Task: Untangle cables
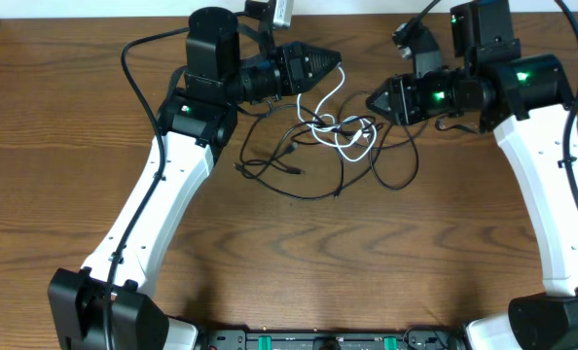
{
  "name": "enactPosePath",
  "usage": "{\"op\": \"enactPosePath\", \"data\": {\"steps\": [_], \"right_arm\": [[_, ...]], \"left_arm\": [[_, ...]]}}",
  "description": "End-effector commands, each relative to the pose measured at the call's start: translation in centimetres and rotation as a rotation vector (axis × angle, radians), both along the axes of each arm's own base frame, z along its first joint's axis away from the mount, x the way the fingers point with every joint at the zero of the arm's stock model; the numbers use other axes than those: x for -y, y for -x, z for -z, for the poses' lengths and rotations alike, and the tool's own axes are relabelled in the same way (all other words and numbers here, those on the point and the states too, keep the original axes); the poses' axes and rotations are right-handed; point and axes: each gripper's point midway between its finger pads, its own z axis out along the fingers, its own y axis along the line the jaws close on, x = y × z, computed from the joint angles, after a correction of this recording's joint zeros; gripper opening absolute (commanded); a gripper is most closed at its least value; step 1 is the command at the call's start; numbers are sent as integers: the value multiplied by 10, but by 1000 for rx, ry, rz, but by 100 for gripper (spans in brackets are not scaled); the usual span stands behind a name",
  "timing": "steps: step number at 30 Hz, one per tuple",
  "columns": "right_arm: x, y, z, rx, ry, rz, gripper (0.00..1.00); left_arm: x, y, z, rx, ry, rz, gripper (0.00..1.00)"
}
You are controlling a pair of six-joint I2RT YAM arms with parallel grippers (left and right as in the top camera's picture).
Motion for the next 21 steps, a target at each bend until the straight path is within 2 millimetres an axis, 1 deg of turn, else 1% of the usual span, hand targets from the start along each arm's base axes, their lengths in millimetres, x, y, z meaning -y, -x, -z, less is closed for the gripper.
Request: {"op": "enactPosePath", "data": {"steps": [1,10,14,17,21], "right_arm": [[-23,6,-2,-2,-52,-80,35],[-57,1,8,22,-65,-157,40],[-64,-6,15,28,-67,-167,40],[-72,-6,20,13,-85,-188,40],[-79,-7,28,-3,-90,-205,36]], "left_arm": [[1,5,-20,-13,55,25,8],[2,2,-41,-38,145,12,8],[2,2,-46,-64,172,8,8],[2,2,-48,-77,187,6,8],[2,2,-56,-82,215,6,8]]}}
